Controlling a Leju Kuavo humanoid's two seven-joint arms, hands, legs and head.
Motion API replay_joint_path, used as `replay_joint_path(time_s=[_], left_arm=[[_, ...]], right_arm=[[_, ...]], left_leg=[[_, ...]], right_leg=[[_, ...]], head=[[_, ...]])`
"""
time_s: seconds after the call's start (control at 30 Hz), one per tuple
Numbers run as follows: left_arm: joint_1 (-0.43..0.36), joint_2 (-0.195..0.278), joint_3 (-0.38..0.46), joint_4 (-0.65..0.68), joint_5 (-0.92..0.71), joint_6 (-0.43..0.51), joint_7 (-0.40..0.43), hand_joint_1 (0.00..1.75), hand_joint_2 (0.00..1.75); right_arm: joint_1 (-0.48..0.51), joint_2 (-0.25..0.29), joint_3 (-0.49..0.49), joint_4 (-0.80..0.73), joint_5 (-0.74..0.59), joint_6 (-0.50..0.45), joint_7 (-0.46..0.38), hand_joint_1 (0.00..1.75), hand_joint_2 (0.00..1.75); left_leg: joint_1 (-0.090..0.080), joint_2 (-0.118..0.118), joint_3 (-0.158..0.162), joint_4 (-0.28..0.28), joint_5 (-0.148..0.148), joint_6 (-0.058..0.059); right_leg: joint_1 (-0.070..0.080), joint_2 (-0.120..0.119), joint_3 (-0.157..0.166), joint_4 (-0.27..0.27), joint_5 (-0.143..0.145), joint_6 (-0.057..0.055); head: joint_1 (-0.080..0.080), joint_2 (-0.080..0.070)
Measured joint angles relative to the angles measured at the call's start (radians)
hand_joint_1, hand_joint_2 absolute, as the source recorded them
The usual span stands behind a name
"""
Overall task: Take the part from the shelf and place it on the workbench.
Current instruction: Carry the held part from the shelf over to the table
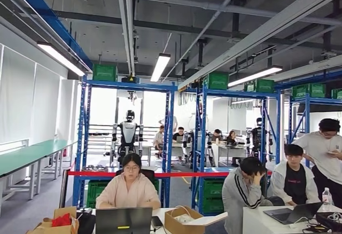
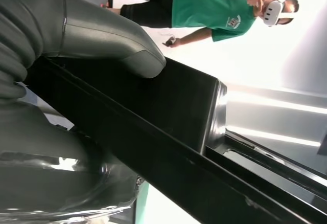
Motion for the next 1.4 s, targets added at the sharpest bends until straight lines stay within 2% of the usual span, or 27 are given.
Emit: replay_joint_path(time_s=[0.03,0.07,0.13,0.23,0.27,0.3,0.37,0.4,0.43,0.47,0.53,0.57,0.6,0.7,0.77,0.8,0.87,0.9,0.93,0.97,1.0,1.07,1.1,1.17,1.27,1.33,1.4], left_arm=[[-0.001,-0.002,0.0,0.0,0.0,0.0,0.0,0.0,1.75],[-0.001,-0.003,0.0,0.0,0.0,0.0,0.0,0.0,1.75],[-0.001,-0.005,0.0,0.0,0.0,0.001,0.0,0.0,1.75],[-0.004,-0.006,0.0,0.0,-0.001,0.0,0.001,0.0,1.75],[-0.005,-0.006,0.0,0.0,-0.001,0.0,0.0,0.0,1.75],[-0.006,-0.006,0.0,0.0,-0.001,0.0,0.0,0.0,1.75],[-0.004,-0.005,0.001,0.0,-0.001,0.0,0.0,0.0,1.75],[-0.002,-0.005,0.001,0.0,-0.002,0.0,0.0,0.0,1.75],[0.0,-0.005,0.001,0.0,-0.002,0.0,0.0,0.0,1.75],[0.0,-0.005,0.001,0.0,-0.003,0.0,0.0,0.0,1.75],[-0.001,-0.005,0.001,0.0,-0.003,0.0,-0.001,0.0,1.75],[-0.002,-0.005,0.001,0.0,-0.004,0.0,-0.002,0.0,1.75],[-0.003,-0.004,0.001,0.0,-0.004,0.0,-0.003,0.0,1.75],[-0.005,-0.003,0.002,0.0,-0.005,0.0,-0.004,0.0,1.75],[-0.005,-0.002,0.003,0.0,-0.006,0.0,-0.006,0.0,1.75],[-0.007,-0.002,0.003,0.0,-0.006,0.0,-0.007,0.0,1.75],[-0.01,-0.001,0.003,0.0,-0.009,0.0,-0.008,0.0,1.75],[-0.01,-0.001,0.003,0.0,-0.01,0.0,-0.009,0.0,1.75],[-0.01,-0.001,0.003,0.0,-0.011,0.0,-0.009,0.0,1.75],[-0.009,-0.001,0.003,0.0,-0.012,0.0,-0.009,0.0,1.75],[-0.009,-0.002,0.003,0.0,-0.012,0.0,-0.01,0.0,1.75],[-0.011,-0.002,0.004,0.0,-0.012,0.0,-0.012,0.0,1.75],[-0.012,-0.003,0.004,0.0,-0.012,-0.001,-0.014,0.0,1.75],[-0.013,-0.003,0.004,0.0,-0.012,-0.001,-0.016,0.0,1.75],[-0.016,-0.003,0.004,0.0,-0.013,-0.002,-0.017,0.0,1.75],[-0.019,-0.003,0.004,0.0,-0.013,-0.004,-0.019,0.0,1.75],[-0.017,-0.002,0.005,0.0,-0.013,-0.004,-0.021,0.0,1.75]], right_arm=[[0.0,0.0,0.0,0.001,0.0,0.0,0.0,1.75,1.75],[0.0,-0.001,0.0,0.001,0.0,0.0,0.0,1.75,1.75],[-0.001,-0.001,0.0,0.002,-0.001,0.001,0.0,1.75,1.75],[-0.002,-0.001,0.0,0.0,-0.002,0.004,0.0,1.75,1.75],[-0.004,-0.001,0.0,-0.001,-0.002,0.005,0.0,1.75,1.75],[-0.005,0.0,0.0,-0.002,-0.002,0.008,0.0,1.75,1.75],[-0.006,0.0,0.001,-0.001,-0.002,0.012,0.001,1.75,1.75],[-0.006,0.0,0.001,-0.001,-0.002,0.014,0.002,1.75,1.75],[-0.006,0.0,0.002,-0.001,-0.002,0.015,0.002,1.75,1.75],[-0.007,0.001,0.003,-0.001,-0.002,0.016,0.003,1.75,1.75],[-0.01,0.001,0.005,-0.001,-0.003,0.019,0.004,1.75,1.75],[-0.013,0.002,0.006,-0.002,-0.003,0.02,0.004,1.75,1.75],[-0.017,0.002,0.008,-0.003,-0.004,0.021,0.004,1.75,1.75],[-0.026,0.004,0.01,-0.01,-0.005,0.025,0.003,1.75,1.75],[-0.035,0.004,0.012,-0.019,-0.007,0.028,0.002,1.75,1.75],[-0.039,0.004,0.012,-0.024,-0.009,0.029,0.002,1.75,1.75],[-0.043,0.003,0.012,-0.029,-0.014,0.032,0.001,1.75,1.75],[-0.043,0.003,0.012,-0.031,-0.016,0.033,0.001,1.75,1.75],[-0.043,0.003,0.012,-0.033,-0.017,0.034,0.001,1.75,1.75],[-0.045,0.003,0.012,-0.036,-0.018,0.037,0.001,1.75,1.75],[-0.048,0.003,0.012,-0.039,-0.018,0.039,0.001,1.75,1.75],[-0.056,0.003,0.013,-0.043,-0.019,0.043,0.001,1.75,1.75],[-0.061,0.003,0.013,-0.044,-0.02,0.044,0.002,1.75,1.75],[-0.067,0.003,0.013,-0.046,-0.021,0.046,0.002,1.75,1.75],[-0.073,0.005,0.014,-0.052,-0.027,0.049,0.002,1.75,1.75],[-0.08,0.009,0.013,-0.056,-0.037,0.046,0.002,1.75,1.75],[-0.083,0.012,0.004,-0.06,-0.052,0.034,0.003,1.75,1.75]], left_leg=[[0.0,-0.001,0.009,-0.002,-0.007,-0.003],[0.002,-0.002,0.014,-0.006,-0.011,-0.007],[0.003,-0.001,0.017,-0.017,-0.013,-0.017],[0.0,0.003,0.02,-0.015,-0.028,-0.028],[-0.002,0.003,0.003,0.02,-0.043,-0.028],[-0.002,0.004,-0.028,0.077,-0.064,-0.028],[-0.003,0.004,-0.113,0.205,-0.092,-0.032],[-0.002,0.004,-0.144,0.236,-0.085,-0.035],[0.0,0.004,-0.158,0.232,-0.058,-0.039],[0.003,0.005,-0.153,0.192,-0.013,-0.043],[0.006,0.006,-0.116,0.082,0.068,-0.048],[0.005,0.006,-0.099,0.043,0.082,-0.045],[0.003,0.006,-0.09,0.025,0.08,-0.04],[0.0,0.004,-0.082,0.014,0.061,-0.02],[0.003,0.004,-0.069,0.011,0.053,-0.009],[0.004,0.004,-0.063,0.01,0.048,-0.004],[0.004,0.004,-0.052,0.01,0.038,-0.001],[0.004,0.003,-0.046,0.01,0.032,-0.001],[0.004,0.002,-0.038,0.01,0.025,-0.002],[0.004,0.001,-0.027,0.009,0.018,-0.004],[0.004,0.0,-0.016,0.009,0.01,-0.006],[0.005,-0.002,0.001,0.004,-0.003,-0.012],[0.006,-0.002,0.005,0.001,-0.006,-0.016],[0.006,0.0,0.008,-0.01,-0.008,-0.027],[0.003,0.004,0.01,-0.006,-0.021,-0.038],[0.001,0.005,-0.042,0.087,-0.055,-0.039],[0.0,0.005,-0.126,0.209,-0.08,-0.04]], right_leg=[[0.005,0.0,0.019,-0.058,0.038,-0.008],[0.01,0.001,0.031,-0.098,0.056,-0.016],[0.017,0.001,0.037,-0.12,0.054,-0.03],[0.011,-0.001,0.068,-0.167,0.042,-0.044],[0.008,-0.003,0.081,-0.182,0.038,-0.047],[0.006,-0.004,0.091,-0.189,0.035,-0.049],[0.006,-0.003,0.106,-0.191,0.022,-0.052],[0.006,-0.002,0.116,-0.19,0.015,-0.051],[0.005,-0.001,0.127,-0.19,0.006,-0.05],[0.004,0.0,0.141,-0.189,-0.004,-0.047],[0.003,0.0,0.167,-0.182,-0.029,-0.036],[0.004,0.0,0.173,-0.177,-0.039,-0.029],[0.005,0.001,0.176,-0.174,-0.046,-0.023],[0.003,0.0,0.177,-0.172,-0.058,-0.012],[0.0,0.0,0.159,-0.124,-0.085,-0.002],[-0.001,-0.001,0.13,-0.068,-0.106,0.003],[-0.005,-0.001,0.038,0.076,-0.145,0.01],[-0.006,-0.001,-0.001,0.123,-0.145,0.011],[-0.006,-0.001,-0.023,0.134,-0.125,0.01],[-0.005,-0.001,-0.024,0.102,-0.083,0.007],[-0.004,-0.001,-0.01,0.039,-0.029,0.003],[0.003,0.0,0.027,-0.074,0.04,-0.008],[0.008,0.0,0.038,-0.105,0.049,-0.015],[0.013,0.0,0.046,-0.124,0.038,-0.029],[0.006,-0.002,0.072,-0.163,0.03,-0.042],[0.004,-0.004,0.093,-0.179,0.025,-0.047],[0.005,-0.003,0.107,-0.18,0.013,-0.051]], head=[[0.0,0.0],[0.0,0.0],[0.0,0.0],[0.001,0.0],[0.001,0.0],[0.001,0.0],[0.001,0.0],[0.001,0.0],[0.001,0.0],[0.001,0.0],[0.001,0.0],[0.001,0.0],[0.001,0.0],[0.0,0.0],[0.0,0.0],[0.0,0.0],[0.0,0.0],[0.0,0.0],[0.0,0.0],[0.0,0.0],[0.0,0.0],[0.0,0.0],[-0.001,0.0],[-0.001,0.001],[-0.001,0.001],[-0.001,0.0],[-0.001,0.0]])
